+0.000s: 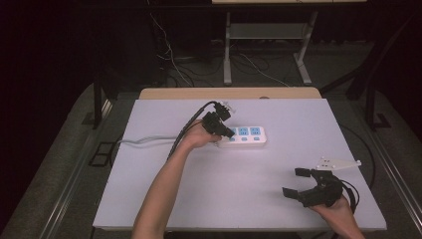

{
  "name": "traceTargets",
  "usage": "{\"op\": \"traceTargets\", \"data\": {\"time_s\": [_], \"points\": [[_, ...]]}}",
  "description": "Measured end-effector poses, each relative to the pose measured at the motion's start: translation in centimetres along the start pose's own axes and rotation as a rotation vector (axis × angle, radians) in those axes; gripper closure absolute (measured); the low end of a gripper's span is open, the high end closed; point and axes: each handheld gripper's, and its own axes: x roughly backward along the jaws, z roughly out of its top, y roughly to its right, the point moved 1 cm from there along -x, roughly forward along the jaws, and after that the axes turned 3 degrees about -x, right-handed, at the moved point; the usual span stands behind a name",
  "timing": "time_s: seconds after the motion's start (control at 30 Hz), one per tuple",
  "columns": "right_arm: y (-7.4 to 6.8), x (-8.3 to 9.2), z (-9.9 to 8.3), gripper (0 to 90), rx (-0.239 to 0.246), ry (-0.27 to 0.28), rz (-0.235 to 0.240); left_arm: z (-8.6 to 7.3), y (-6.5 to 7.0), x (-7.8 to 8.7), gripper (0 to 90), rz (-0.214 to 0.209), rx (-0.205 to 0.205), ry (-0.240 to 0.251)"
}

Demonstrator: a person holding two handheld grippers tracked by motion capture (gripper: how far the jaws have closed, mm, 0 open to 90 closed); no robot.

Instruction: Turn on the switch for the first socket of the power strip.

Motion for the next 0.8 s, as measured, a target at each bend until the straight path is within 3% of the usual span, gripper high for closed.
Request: {"op": "traceTargets", "data": {"time_s": [0.2, 0.5, 0.8], "points": [[0.03, 0.01, -0.01, 0.1, 0.001, 0.000, -0.001, -0.27, -0.22, -0.49, 89.0, -0.018, 0.028, 0.013], [-0.03, 0.00, 0.02, 0.1, -0.001, 0.003, -0.001, -0.27, 0.05, -0.55, 89.1, 0.010, 0.029, 0.020], [-0.01, 0.14, 0.04, 0.1, -0.001, 0.008, -0.008, -0.25, 0.23, -0.82, 89.4, 0.011, 0.046, 0.021]]}}
